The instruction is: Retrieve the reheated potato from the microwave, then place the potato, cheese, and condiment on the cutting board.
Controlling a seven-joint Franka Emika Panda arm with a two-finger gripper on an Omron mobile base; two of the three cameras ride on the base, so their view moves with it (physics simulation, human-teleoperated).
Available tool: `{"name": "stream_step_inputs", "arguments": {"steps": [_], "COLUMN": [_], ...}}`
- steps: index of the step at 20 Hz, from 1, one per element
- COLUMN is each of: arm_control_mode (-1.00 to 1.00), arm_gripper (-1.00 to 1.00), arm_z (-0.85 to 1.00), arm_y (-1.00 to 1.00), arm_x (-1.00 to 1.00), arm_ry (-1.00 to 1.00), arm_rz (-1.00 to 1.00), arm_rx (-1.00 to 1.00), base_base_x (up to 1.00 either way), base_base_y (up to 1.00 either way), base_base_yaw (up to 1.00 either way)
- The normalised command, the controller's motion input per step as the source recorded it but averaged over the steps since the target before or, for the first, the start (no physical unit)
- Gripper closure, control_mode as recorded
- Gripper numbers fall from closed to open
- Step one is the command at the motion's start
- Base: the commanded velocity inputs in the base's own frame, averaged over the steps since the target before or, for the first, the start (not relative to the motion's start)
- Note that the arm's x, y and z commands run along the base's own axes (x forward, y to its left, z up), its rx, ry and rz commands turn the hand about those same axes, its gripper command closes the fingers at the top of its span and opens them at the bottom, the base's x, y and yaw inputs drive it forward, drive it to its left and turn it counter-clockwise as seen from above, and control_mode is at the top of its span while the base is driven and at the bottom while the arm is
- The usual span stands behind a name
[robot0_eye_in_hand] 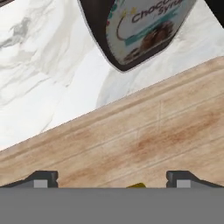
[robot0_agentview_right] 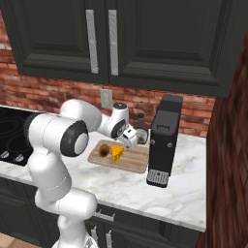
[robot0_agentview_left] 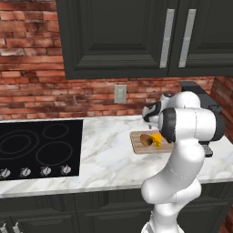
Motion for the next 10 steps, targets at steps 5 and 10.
{"name": "stream_step_inputs", "arguments": {"steps": [5, 10], "arm_control_mode": [-1.00, -1.00], "arm_gripper": [-1.00, -1.00], "arm_z": [0.21, 0.19], "arm_y": [-0.12, -0.10], "arm_x": [-0.15, -0.17], "arm_ry": [-0.10, -0.08], "arm_rz": [-0.04, -0.04], "arm_rx": [0.00, -0.02], "base_base_x": [0.00, 0.00], "base_base_y": [0.00, 0.00], "base_base_yaw": [0.00, 0.00]}}
